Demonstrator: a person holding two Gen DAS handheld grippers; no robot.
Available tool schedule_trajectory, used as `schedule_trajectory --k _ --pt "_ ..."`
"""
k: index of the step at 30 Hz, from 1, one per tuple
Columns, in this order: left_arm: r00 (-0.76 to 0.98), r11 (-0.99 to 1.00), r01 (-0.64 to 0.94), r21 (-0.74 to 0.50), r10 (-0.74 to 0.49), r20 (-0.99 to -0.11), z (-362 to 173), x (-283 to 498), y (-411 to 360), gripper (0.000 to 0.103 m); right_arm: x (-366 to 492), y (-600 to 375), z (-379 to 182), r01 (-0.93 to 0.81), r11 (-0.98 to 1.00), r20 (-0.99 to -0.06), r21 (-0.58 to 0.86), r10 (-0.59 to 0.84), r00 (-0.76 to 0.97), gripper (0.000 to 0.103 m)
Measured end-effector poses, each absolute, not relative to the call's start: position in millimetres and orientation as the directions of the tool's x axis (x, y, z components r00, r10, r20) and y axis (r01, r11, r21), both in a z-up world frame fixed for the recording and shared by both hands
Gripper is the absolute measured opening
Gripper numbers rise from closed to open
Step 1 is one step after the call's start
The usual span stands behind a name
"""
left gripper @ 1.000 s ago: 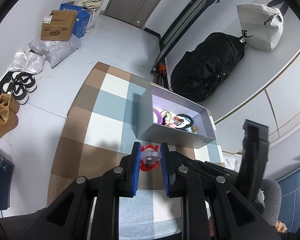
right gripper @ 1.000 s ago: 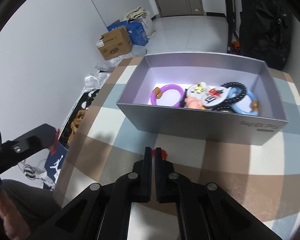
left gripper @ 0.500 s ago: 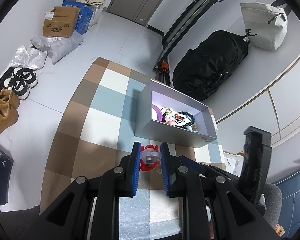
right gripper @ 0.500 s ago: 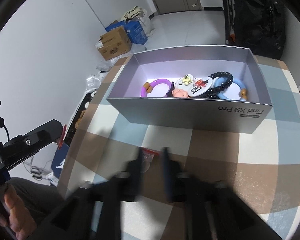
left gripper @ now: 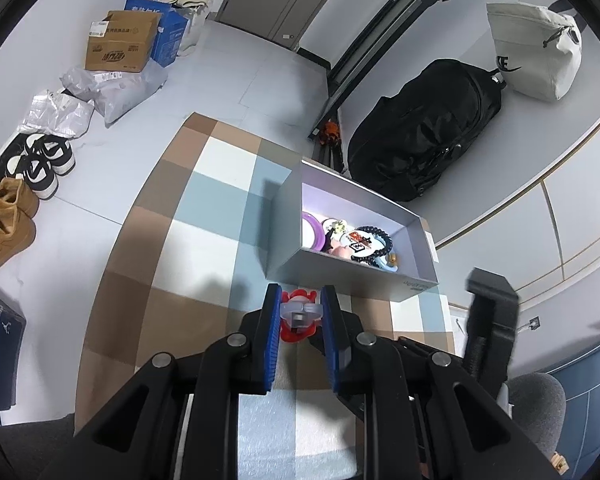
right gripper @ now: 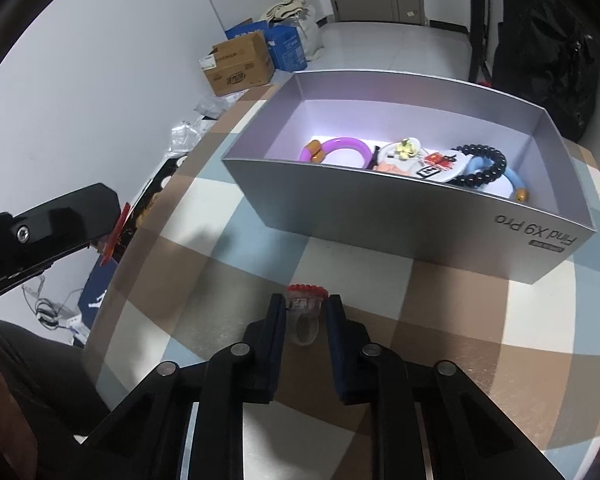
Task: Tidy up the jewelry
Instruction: 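Carry both pacifiers into the box and open both tools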
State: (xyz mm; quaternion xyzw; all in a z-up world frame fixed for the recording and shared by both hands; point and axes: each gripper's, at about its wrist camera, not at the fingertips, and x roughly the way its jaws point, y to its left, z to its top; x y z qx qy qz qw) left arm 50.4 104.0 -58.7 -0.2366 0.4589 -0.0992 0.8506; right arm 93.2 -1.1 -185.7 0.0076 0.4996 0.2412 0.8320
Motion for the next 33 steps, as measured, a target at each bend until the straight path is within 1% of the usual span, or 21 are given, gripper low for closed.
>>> schedule_trajectory --k 7,11,18,24,33 --pt "0.584 0.846 -0.058 -0.53 -0.402 -0.705 -50 64 97 0.014 102 -38 -150 -0.368 0.856 -0.759 0.362 0.5 0.417 0.018" --pt "0.606 0.854 -0.027 -0.52 -0.4 -0.688 -40 72 83 0.014 105 -58 -125 -0.374 0.834 -0.708 0.407 0.546 0.448 0.016" --pt "0.6 0.864 0.006 -0.504 -0.407 -0.689 -39 94 62 0.014 120 -80 -97 -0.387 0.823 -0.672 0.415 0.565 0.48 0.016" --pt "0.581 0.866 0.0 -0.501 -0.407 -0.705 -44 112 53 0.014 137 -91 -92 -0.394 0.818 -0.662 0.42 0.573 0.483 0.016" --pt "0.547 0.884 0.004 -0.467 -0.393 -0.739 -55 127 45 0.014 159 -105 -113 -0.343 0.794 -0.646 0.501 0.607 0.462 0.016"
